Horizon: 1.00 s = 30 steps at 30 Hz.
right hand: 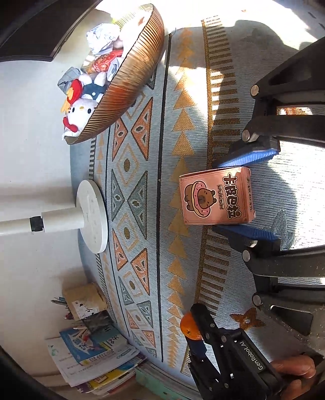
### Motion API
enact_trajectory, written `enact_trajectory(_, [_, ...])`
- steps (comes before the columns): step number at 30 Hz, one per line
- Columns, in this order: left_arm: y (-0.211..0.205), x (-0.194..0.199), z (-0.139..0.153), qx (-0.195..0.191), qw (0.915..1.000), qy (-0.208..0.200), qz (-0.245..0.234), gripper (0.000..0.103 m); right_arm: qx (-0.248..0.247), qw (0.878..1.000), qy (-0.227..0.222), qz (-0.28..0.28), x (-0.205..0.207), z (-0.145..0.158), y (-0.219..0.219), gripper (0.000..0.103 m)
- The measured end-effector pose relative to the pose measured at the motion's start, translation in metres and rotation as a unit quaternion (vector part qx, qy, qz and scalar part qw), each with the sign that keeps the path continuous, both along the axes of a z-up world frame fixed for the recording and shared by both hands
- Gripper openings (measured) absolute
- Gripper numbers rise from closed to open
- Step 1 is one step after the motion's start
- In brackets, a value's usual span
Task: Organize objects
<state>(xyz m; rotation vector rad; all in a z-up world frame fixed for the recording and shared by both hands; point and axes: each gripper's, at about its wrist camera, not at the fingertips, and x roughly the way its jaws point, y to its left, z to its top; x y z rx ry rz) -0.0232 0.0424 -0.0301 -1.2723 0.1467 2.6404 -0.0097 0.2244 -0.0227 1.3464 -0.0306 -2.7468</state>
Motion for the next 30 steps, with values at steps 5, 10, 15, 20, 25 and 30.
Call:
enact_trajectory(5, [0.009,0.003,0.005,-0.003,0.9999,0.005,-0.015,0.034,-0.046,0.999,0.007,0.012,0.017,0.009,0.014,0.041])
enact_trajectory(10, [0.046,-0.008,0.046,0.003,0.9977,0.037,-0.057,0.034,-0.057,0.994,0.077,-0.046,0.033,0.069,0.071,0.041])
enact_trajectory(15, [0.112,-0.043,0.094,0.031,0.9907,0.077,-0.108,0.034,-0.036,0.974,0.155,-0.162,0.021,0.136,0.149,0.041])
enact_trajectory(20, [0.177,-0.085,0.108,0.063,0.9836,0.095,-0.14,0.034,-0.037,0.952,0.176,-0.249,-0.017,0.156,0.213,0.041])
enact_trajectory(25, [0.239,-0.105,0.09,0.036,0.9796,0.098,-0.172,0.034,-0.065,0.944,0.146,-0.289,-0.057,0.133,0.26,0.041])
enact_trajectory(30, [0.265,-0.12,0.079,0.055,0.9756,0.091,-0.192,0.037,-0.102,0.945,0.129,-0.284,-0.078,0.115,0.284,0.044])
